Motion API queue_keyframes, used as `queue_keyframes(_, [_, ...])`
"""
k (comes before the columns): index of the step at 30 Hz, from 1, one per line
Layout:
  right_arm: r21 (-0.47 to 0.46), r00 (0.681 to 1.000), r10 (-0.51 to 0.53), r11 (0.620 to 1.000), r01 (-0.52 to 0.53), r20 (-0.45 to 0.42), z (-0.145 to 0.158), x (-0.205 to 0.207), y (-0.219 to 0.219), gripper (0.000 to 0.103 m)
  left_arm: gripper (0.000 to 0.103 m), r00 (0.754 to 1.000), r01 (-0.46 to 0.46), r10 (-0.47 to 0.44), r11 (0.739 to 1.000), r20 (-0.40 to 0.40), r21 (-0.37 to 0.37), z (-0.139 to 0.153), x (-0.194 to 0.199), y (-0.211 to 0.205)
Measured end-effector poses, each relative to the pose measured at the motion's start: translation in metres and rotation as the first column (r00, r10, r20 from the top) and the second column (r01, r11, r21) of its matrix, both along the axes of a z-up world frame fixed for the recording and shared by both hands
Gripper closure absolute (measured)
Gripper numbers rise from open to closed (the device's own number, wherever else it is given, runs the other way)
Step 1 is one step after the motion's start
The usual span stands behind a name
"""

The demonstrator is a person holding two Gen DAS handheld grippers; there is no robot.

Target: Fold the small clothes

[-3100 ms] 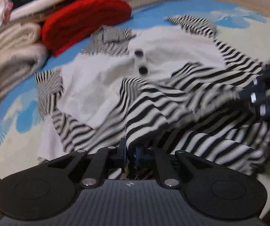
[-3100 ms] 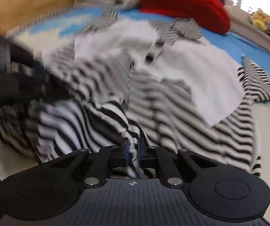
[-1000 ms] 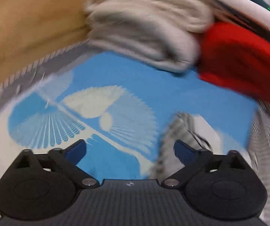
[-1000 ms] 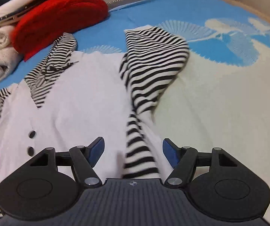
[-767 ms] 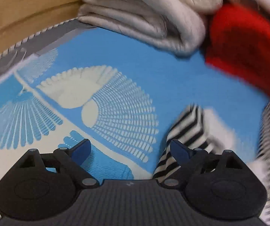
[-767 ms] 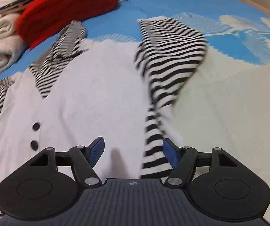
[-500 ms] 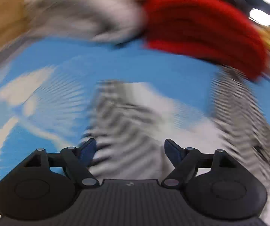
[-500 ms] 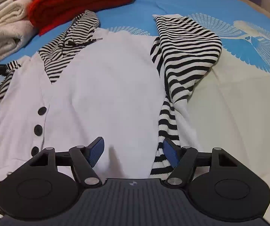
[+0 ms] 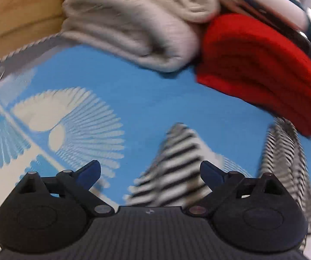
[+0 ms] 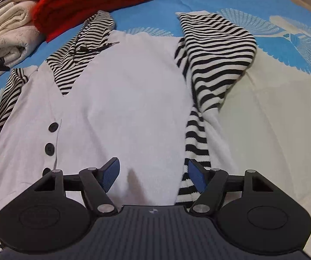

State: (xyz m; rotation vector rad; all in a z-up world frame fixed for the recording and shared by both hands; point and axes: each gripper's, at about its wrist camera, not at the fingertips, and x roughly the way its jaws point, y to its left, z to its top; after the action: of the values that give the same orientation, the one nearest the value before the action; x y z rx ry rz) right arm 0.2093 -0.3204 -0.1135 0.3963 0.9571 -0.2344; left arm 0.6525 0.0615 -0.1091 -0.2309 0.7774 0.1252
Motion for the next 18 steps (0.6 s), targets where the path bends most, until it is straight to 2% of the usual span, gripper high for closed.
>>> queue_keyframes(2, [-0.015,1.0,0.014,1.0,-0.014,0.0,0.0,0.0,0.004,0.031,0.003,0.998,-0.063,0.061,0.995,-0.023,-0.076,-0.01,0.002,0.016])
queue_keyframes(4, [-0.019,1.0,0.025,1.0,-0.025,-0.002,0.0,-0.001,0.007,0.031,0.004,0.987,-0.14,0.127,0.981,-0.095,-0.138,-0.023,0.005,0.03])
queue_keyframes(6, [0.008,0.999,0.033,0.999,-0.033,-0.006,-0.001,-0.001,0.008,0.031,0.008,0.981,-0.161,0.137,0.969,-0.137,-0.187,-0.033,0.002,0.032])
queue_keyframes(8, [0.029,0.999,0.042,0.999,-0.042,-0.009,-0.001,-0.001,0.009,0.031,0.017,0.993,-0.058,0.032,0.97,-0.113,-0.238,-0.032,-0.009,0.015])
queue_keyframes(9, [0.026,0.999,0.047,0.999,-0.047,-0.009,-0.001,-0.001,0.011,0.031,0.017,0.997,0.035,-0.053,0.965,-0.059,-0.261,-0.025,-0.021,-0.002])
queue_keyframes(11, [0.013,0.999,0.053,0.999,-0.053,-0.005,0.0,-0.001,0.012,0.031,0.015,0.979,0.203,-0.199,0.955,0.038,-0.216,-0.013,-0.05,-0.039])
queue_keyframes(12, [0.01,0.999,0.053,0.999,-0.053,-0.003,0.0,-0.001,0.012,0.031,0.014,0.96,0.281,-0.272,0.943,0.072,-0.177,-0.009,-0.065,-0.059])
queue_keyframes(14, [0.01,0.999,0.047,0.999,-0.047,-0.003,0.0,-0.001,0.011,0.031,0.011,0.896,0.442,-0.433,0.892,0.098,-0.099,-0.008,-0.101,-0.102])
queue_keyframes(15, [0.012,0.999,0.044,0.999,-0.044,-0.005,0.0,-0.001,0.01,0.031,0.011,0.853,0.518,-0.511,0.854,0.1,-0.05,-0.009,-0.12,-0.121])
queue_keyframes(18, [0.015,0.999,0.04,0.999,-0.04,-0.014,-0.002,-0.001,0.008,0.031,0.009,0.733,0.666,-0.674,0.739,0.093,0.102,-0.014,-0.167,-0.154])
